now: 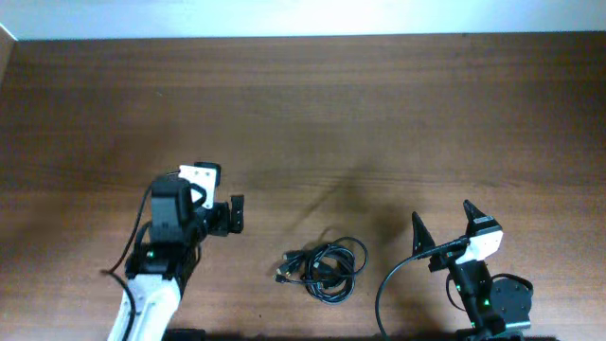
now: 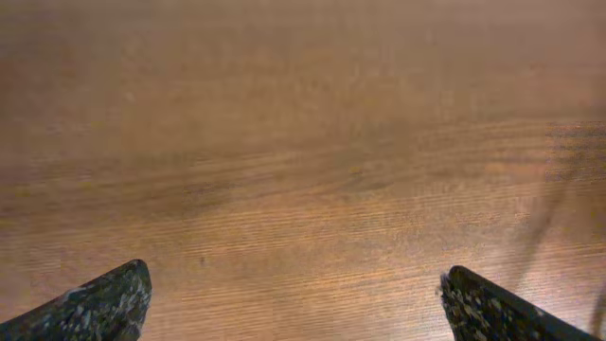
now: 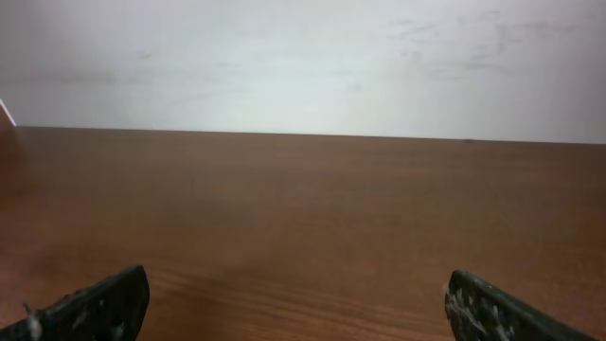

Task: Untangle cables
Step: 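Raise the left gripper and move it forward above the cable bundle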

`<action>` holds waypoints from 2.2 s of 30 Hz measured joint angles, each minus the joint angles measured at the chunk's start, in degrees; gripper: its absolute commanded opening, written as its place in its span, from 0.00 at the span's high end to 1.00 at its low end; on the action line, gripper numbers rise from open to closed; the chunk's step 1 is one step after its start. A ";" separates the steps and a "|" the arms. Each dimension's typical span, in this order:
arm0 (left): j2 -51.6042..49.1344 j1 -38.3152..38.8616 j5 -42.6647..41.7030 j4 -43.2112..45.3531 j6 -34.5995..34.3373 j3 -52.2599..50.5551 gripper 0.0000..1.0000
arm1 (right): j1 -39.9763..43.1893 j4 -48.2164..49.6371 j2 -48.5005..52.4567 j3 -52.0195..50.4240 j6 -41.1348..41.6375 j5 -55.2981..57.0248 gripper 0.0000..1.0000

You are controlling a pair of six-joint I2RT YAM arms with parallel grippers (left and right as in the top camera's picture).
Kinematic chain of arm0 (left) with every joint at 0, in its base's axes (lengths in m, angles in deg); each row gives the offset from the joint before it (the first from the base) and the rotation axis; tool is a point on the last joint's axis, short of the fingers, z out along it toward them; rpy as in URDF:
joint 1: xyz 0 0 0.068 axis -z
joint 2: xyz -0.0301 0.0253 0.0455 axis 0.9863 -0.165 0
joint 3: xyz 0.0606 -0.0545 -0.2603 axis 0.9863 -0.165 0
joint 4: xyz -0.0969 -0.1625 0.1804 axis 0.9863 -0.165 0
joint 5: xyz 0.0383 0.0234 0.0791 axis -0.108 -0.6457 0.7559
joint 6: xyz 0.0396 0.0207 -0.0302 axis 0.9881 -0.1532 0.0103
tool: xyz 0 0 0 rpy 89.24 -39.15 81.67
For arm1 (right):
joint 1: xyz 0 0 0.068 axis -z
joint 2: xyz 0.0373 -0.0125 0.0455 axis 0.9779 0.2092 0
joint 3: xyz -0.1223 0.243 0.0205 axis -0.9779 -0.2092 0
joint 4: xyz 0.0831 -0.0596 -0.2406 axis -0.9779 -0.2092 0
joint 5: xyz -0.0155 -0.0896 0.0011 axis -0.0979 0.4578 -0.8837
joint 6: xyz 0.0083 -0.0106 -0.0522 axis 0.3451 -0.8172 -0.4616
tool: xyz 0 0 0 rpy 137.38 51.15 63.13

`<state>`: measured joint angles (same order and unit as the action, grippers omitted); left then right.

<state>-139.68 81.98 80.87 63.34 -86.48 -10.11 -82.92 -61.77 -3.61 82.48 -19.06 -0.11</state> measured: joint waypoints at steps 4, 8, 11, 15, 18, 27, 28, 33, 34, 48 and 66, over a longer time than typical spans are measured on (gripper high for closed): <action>-8.02 0.50 -1.46 -3.02 0.61 4.04 0.01 | 0.00 0.00 -0.02 0.00 0.00 0.02 0.01; -11.41 3.98 -1.77 -2.91 2.27 6.01 0.01 | 0.00 -0.02 -0.04 0.00 -0.02 0.02 0.01; -13.64 3.98 -3.45 -2.69 3.19 6.38 0.01 | 0.00 0.00 -0.04 0.00 0.00 0.02 0.01; -18.47 3.98 -4.04 -5.70 3.39 9.49 0.01 | 0.00 0.00 -0.04 0.00 0.00 0.02 0.01; -22.60 3.98 -4.04 -7.98 3.39 12.33 0.01 | 0.00 -0.02 -0.04 0.00 0.02 0.02 0.01; -27.12 3.98 -6.36 -9.40 3.39 13.99 0.01 | 0.00 -0.02 -0.04 0.00 0.00 0.02 0.01; -27.63 3.98 -6.38 -9.81 3.39 14.49 0.01 | 0.00 -0.02 -0.04 -0.02 0.02 0.02 0.01; -27.80 3.98 -6.43 -10.03 3.39 14.80 0.01 | 0.00 -0.02 -0.04 0.00 0.00 0.02 0.01; -27.80 3.98 -6.43 -10.05 3.39 14.80 0.01 | 0.00 0.00 -0.04 0.00 0.02 0.02 0.01; -27.80 3.98 -12.85 -6.58 3.39 14.82 0.01 | 0.00 0.00 -0.04 0.00 -0.02 0.02 0.01; -27.80 3.98 -13.00 -6.58 3.39 14.82 0.01 | 0.00 0.00 -0.04 0.00 0.02 0.02 0.01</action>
<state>-167.48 85.96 67.86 56.76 -83.09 4.71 -82.92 -61.77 -3.65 82.48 -19.04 -0.09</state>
